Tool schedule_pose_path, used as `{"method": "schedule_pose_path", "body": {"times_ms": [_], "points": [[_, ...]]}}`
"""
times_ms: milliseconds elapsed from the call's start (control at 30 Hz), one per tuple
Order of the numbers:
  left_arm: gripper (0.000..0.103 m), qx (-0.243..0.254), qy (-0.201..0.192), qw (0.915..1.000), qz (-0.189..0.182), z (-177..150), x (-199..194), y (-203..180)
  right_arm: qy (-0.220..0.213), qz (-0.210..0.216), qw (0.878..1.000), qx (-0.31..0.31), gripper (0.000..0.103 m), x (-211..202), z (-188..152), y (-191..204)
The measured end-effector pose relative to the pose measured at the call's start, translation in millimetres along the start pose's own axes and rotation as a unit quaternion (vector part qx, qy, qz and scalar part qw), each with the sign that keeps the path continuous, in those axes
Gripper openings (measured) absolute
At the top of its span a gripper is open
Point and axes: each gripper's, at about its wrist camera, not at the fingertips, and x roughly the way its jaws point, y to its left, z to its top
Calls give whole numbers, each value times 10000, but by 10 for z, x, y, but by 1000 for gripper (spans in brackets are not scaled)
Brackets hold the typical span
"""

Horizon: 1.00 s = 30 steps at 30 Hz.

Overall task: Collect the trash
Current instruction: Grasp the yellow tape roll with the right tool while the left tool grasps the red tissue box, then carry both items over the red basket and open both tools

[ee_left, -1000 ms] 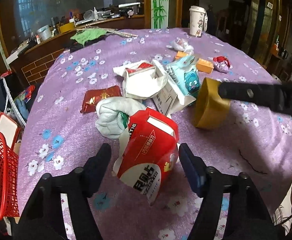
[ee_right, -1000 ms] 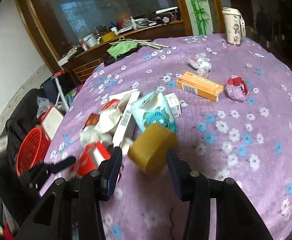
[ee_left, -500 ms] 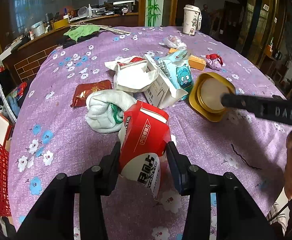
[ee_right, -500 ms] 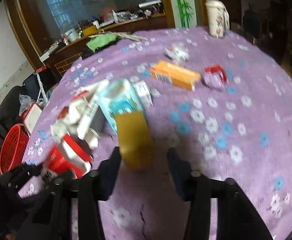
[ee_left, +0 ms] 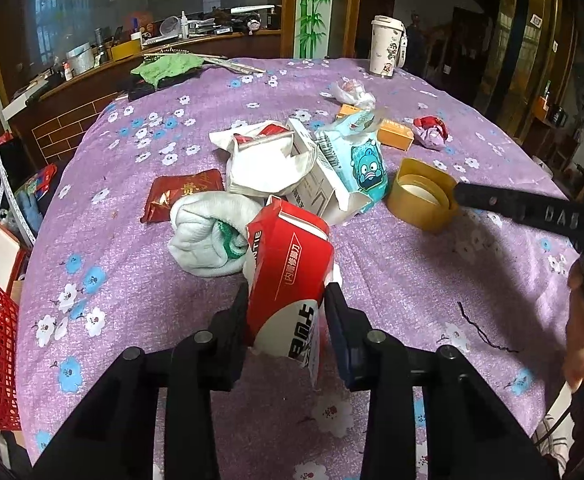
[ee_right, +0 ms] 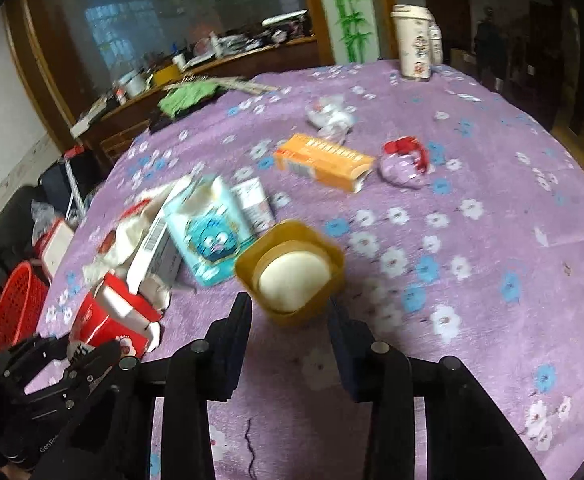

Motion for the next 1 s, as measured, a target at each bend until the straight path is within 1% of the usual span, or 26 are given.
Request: {"method": "schedule_pose_path", "body": {"times_ms": [100, 200, 267, 333, 367, 400, 467, 500, 533, 600, 667, 733, 867, 900, 1000], "points": [[35, -8, 20, 10000, 14, 18, 31, -11, 1, -69, 9999, 80, 41, -5, 98, -93], [35, -46, 17, 10000, 23, 28, 39, -14, 165, -231, 9996, -33, 41, 128, 202, -131], [39, -60, 34, 10000, 48, 41, 65, -8, 330, -215, 9992, -17, 41, 243, 229, -163], [47, -104, 52, 9999, 120, 51, 97, 12, 441, -335, 9985, -34, 39, 348, 231, -176], [48, -131, 71, 9998, 119, 59, 108, 26, 489, -379, 9981, -43, 36, 389, 224, -184], [48, -177, 86, 9998, 64, 63, 134, 49, 535, -360, 9979, -25, 27, 420, 213, -196], [40, -248, 107, 9996, -61, 63, 151, 75, 616, -314, 9976, 58, 15, 452, 179, -219], [34, -288, 86, 9994, -166, 59, 142, 84, 600, -330, 9976, 47, 12, 448, 164, -222], [30, -269, 64, 9994, -218, 56, 126, 75, 582, -312, 9978, 17, 11, 437, 153, -218], [25, -186, 3, 9997, -168, 34, 93, 39, 513, -282, 9983, 7, 10, 376, 123, -221], [24, -106, -81, 9999, -107, 13, 41, -2, 408, -280, 9988, -56, 10, 286, 98, -192], [24, -103, -192, 9996, -150, -7, -51, -20, 306, -281, 9990, -154, 10, 188, 75, -135], [24, -130, -449, 9987, -176, -19, -277, 7, 74, -150, 9992, -377, 10, -57, 54, 32], [24, -167, -508, 9984, -204, -13, -345, 27, 20, -85, 9991, -424, 10, -105, 59, 82], [24, -243, -665, 9974, -121, 0, -514, 108, -62, 118, 9983, -574, 10, -201, 67, 248]]}}
